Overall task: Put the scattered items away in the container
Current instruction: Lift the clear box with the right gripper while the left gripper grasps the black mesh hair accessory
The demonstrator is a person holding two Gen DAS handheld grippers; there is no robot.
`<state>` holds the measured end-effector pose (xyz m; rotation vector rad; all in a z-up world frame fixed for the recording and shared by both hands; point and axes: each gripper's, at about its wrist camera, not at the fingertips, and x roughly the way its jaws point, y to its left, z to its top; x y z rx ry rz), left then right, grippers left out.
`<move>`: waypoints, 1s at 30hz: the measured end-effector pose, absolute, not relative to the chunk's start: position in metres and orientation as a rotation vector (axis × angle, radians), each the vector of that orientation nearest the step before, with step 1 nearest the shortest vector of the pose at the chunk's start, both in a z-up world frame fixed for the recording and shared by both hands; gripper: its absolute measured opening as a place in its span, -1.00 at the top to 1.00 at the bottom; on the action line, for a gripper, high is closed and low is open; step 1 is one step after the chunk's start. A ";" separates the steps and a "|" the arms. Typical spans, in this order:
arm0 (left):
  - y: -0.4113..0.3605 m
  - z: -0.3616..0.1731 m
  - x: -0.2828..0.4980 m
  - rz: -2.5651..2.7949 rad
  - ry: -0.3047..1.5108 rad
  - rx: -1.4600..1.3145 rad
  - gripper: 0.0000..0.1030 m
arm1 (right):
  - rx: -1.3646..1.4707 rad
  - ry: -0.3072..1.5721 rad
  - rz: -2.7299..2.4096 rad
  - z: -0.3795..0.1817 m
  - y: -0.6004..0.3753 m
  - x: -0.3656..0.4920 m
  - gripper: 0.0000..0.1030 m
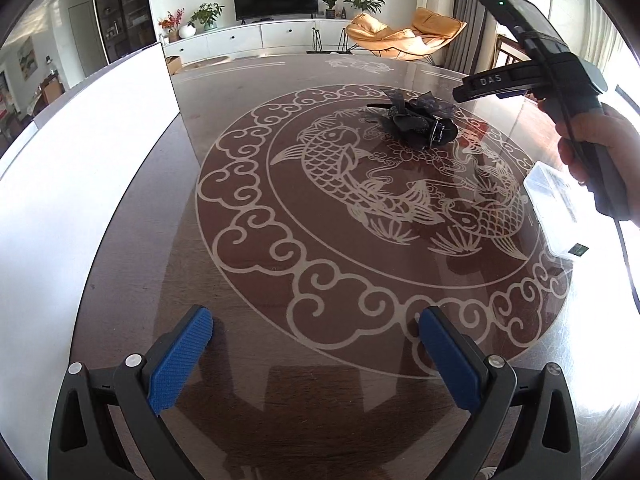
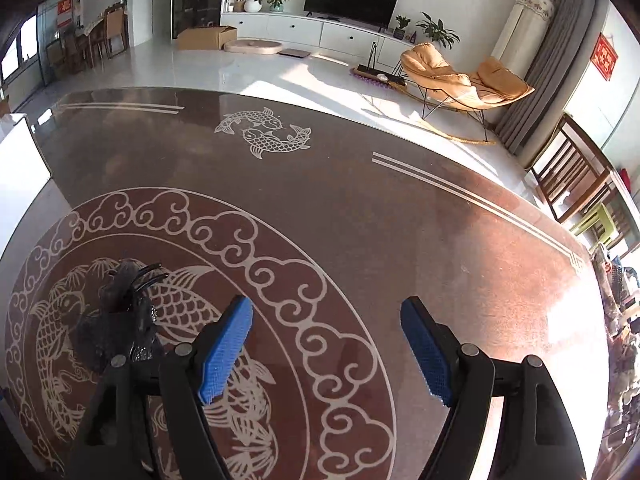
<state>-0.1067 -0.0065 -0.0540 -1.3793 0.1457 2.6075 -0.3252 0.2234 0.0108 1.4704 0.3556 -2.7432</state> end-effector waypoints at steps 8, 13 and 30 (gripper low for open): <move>-0.010 -0.053 -0.107 2.601 0.100 -1.363 -1.00 | 1.312 0.346 -2.238 0.002 0.135 -0.268 -0.50; -0.010 -0.053 -0.107 2.601 0.094 -1.362 -1.00 | 1.206 0.205 -2.454 0.046 0.162 -0.212 -0.50; -0.037 -0.021 -0.120 2.335 0.008 -1.242 -1.00 | 1.341 -0.298 -2.783 0.009 0.335 -0.019 -0.50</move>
